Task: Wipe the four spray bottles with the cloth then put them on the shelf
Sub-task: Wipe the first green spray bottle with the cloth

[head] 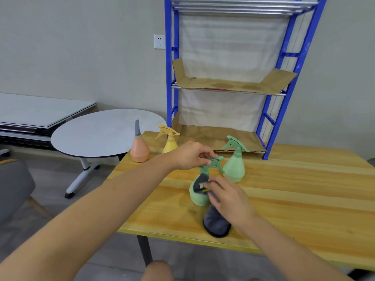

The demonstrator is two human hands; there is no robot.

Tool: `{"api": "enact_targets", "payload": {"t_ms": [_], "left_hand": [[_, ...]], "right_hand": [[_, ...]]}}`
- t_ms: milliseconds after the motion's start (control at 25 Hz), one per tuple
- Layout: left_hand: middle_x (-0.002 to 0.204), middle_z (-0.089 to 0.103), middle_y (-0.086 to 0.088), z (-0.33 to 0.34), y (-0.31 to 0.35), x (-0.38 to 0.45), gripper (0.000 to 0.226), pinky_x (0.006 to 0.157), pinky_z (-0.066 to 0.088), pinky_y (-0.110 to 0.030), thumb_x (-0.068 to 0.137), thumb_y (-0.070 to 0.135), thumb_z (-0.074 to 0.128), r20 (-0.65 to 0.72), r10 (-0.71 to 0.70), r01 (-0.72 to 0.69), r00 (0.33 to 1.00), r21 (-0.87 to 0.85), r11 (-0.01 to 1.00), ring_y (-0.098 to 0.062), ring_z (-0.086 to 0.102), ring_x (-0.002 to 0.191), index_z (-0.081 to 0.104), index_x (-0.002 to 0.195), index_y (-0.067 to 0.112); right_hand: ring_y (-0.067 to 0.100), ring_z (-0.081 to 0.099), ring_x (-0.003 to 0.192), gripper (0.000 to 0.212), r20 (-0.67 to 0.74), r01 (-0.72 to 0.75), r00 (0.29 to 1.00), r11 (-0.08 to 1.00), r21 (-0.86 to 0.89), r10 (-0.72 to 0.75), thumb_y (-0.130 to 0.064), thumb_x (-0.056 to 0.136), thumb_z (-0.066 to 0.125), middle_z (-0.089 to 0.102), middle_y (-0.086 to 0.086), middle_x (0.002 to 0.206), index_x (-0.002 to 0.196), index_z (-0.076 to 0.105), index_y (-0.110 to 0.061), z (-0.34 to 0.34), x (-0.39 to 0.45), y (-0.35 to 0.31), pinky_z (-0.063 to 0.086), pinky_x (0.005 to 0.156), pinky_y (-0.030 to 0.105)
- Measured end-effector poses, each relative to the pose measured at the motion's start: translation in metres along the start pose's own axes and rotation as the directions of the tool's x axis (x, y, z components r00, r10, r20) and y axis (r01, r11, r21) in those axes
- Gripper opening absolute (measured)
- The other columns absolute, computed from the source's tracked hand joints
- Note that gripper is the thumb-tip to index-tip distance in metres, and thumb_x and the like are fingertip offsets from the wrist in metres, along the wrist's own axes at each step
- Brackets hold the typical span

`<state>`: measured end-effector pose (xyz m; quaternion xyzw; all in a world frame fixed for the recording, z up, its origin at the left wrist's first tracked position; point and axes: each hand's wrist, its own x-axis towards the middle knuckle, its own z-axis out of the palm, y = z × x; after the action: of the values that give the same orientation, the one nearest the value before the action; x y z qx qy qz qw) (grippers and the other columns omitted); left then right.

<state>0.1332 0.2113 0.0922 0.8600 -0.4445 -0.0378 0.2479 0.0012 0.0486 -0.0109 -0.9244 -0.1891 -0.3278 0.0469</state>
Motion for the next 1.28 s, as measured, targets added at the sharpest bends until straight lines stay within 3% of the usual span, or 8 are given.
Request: {"api": "enact_targets", "payload": {"t_ms": [80, 240, 480, 680, 840, 920, 1040, 1280], "left_hand": [[0.113, 0.074, 0.005, 0.001, 0.000, 0.001, 0.033, 0.098, 0.052, -0.030, 0.094, 0.019, 0.070, -0.003, 0.006, -0.006, 1.000, -0.004, 1.000, -0.008, 0.066, 0.103, 0.070, 0.127, 0.026], [0.116, 0.074, 0.005, 0.002, -0.002, -0.001, 0.031, 0.097, 0.052, -0.030, 0.096, 0.015, 0.068, -0.032, 0.010, -0.011, 0.999, -0.022, 1.000, -0.008, 0.065, 0.103, 0.071, 0.125, 0.023], [0.115, 0.074, 0.005, 0.006, -0.003, 0.001, 0.029, 0.093, 0.053, -0.030, 0.097, 0.019, 0.067, -0.047, 0.018, -0.018, 0.999, -0.005, 1.000, -0.008, 0.065, 0.100, 0.071, 0.125, 0.024], [0.120, 0.073, 0.007, 0.009, -0.007, -0.001, 0.027, 0.092, 0.055, -0.034, 0.096, 0.017, 0.066, -0.069, -0.009, 0.007, 0.998, -0.029, 1.000, -0.009, 0.067, 0.103, 0.071, 0.122, 0.025], [0.123, 0.072, 0.009, 0.010, -0.008, -0.002, 0.026, 0.093, 0.054, -0.037, 0.097, 0.017, 0.066, -0.058, -0.006, 0.004, 0.998, -0.027, 1.000, -0.009, 0.067, 0.104, 0.070, 0.121, 0.025], [0.122, 0.072, 0.010, 0.009, -0.009, -0.001, 0.026, 0.093, 0.055, -0.037, 0.097, 0.017, 0.066, -0.063, -0.006, 0.004, 0.998, -0.034, 0.999, -0.010, 0.067, 0.103, 0.070, 0.121, 0.025], [0.117, 0.073, 0.008, 0.010, -0.009, -0.001, 0.028, 0.092, 0.054, -0.037, 0.096, 0.017, 0.066, -0.068, -0.014, 0.011, 0.998, -0.038, 0.999, -0.012, 0.066, 0.102, 0.070, 0.122, 0.025], [0.115, 0.074, 0.011, 0.010, -0.009, 0.001, 0.027, 0.084, 0.053, -0.025, 0.097, 0.020, 0.066, -0.057, -0.014, 0.011, 0.998, -0.040, 0.999, -0.001, 0.066, 0.095, 0.071, 0.122, 0.028]], "right_hand": [[0.018, 0.058, 0.094, 0.023, -0.079, -0.126, 0.989, 0.992, 0.011, 0.126, -0.014, 0.081, 0.073, 0.063, -0.002, 0.109, 0.104, 0.068, -0.016, -0.002, 0.007, 0.000, 0.052, 0.070, 0.029], [0.021, 0.064, 0.086, 0.019, 0.203, -0.105, 0.972, 0.992, -0.063, 0.116, -0.016, 0.079, 0.073, 0.062, -0.004, 0.098, 0.098, 0.072, -0.020, 0.020, -0.028, -0.010, 0.054, 0.063, 0.033], [0.018, 0.059, 0.094, 0.027, -0.081, -0.235, 0.969, 0.972, 0.012, 0.235, -0.016, 0.082, 0.074, 0.064, -0.003, 0.108, 0.108, 0.070, -0.016, 0.003, 0.006, -0.002, 0.053, 0.074, 0.030], [0.022, 0.057, 0.105, 0.028, 0.388, -0.267, 0.886, 0.964, -0.015, 0.252, -0.019, 0.092, 0.055, 0.060, -0.005, 0.116, 0.117, 0.067, -0.022, 0.018, -0.013, -0.009, 0.051, 0.081, 0.035], [0.018, 0.059, 0.097, 0.027, 0.058, -0.314, 0.949, 0.940, 0.131, 0.309, -0.015, 0.084, 0.070, 0.067, -0.006, 0.109, 0.111, 0.070, -0.018, 0.009, 0.003, 0.003, 0.053, 0.079, 0.032], [0.021, 0.060, 0.097, 0.028, 0.093, -0.342, 0.938, 0.936, 0.079, 0.335, -0.014, 0.083, 0.070, 0.067, -0.004, 0.108, 0.112, 0.070, -0.016, 0.012, -0.001, 0.004, 0.053, 0.080, 0.033], [0.022, 0.058, 0.107, 0.030, 0.344, -0.363, 0.871, 0.931, -0.027, 0.350, -0.018, 0.090, 0.059, 0.063, -0.003, 0.113, 0.118, 0.066, -0.019, 0.024, -0.018, 0.000, 0.050, 0.085, 0.033], [0.020, 0.061, 0.095, 0.028, 0.025, -0.312, 0.950, 0.943, 0.117, 0.312, -0.012, 0.082, 0.073, 0.068, 0.000, 0.105, 0.110, 0.070, -0.013, 0.011, 0.006, 0.007, 0.054, 0.083, 0.033]]}}
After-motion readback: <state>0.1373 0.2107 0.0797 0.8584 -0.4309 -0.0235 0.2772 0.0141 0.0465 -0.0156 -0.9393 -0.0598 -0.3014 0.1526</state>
